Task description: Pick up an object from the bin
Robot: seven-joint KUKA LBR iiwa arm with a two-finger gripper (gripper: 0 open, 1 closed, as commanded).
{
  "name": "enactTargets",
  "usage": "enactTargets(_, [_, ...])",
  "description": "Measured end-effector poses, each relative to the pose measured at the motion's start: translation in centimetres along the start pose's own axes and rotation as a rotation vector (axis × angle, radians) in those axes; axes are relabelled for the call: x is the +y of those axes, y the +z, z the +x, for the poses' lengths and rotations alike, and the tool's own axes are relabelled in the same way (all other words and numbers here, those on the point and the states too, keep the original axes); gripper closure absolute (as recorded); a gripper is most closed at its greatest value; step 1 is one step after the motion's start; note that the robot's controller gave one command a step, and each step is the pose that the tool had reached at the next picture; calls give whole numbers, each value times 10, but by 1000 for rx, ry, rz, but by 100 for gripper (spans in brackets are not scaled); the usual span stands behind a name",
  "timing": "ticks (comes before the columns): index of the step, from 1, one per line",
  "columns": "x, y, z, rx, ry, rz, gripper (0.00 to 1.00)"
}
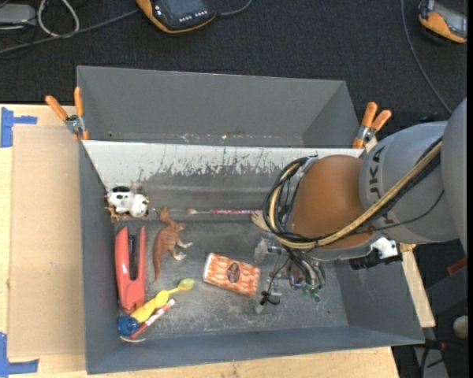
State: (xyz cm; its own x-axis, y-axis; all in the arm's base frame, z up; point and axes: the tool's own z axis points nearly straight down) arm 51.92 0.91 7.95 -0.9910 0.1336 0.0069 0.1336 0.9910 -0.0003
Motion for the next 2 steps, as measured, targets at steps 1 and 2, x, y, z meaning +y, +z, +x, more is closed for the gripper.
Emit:
enactTargets(1, [19, 9, -12, -8, 68, -2, 0])
enactTargets(2, [30, 10, 8, 5, 26, 1, 100])
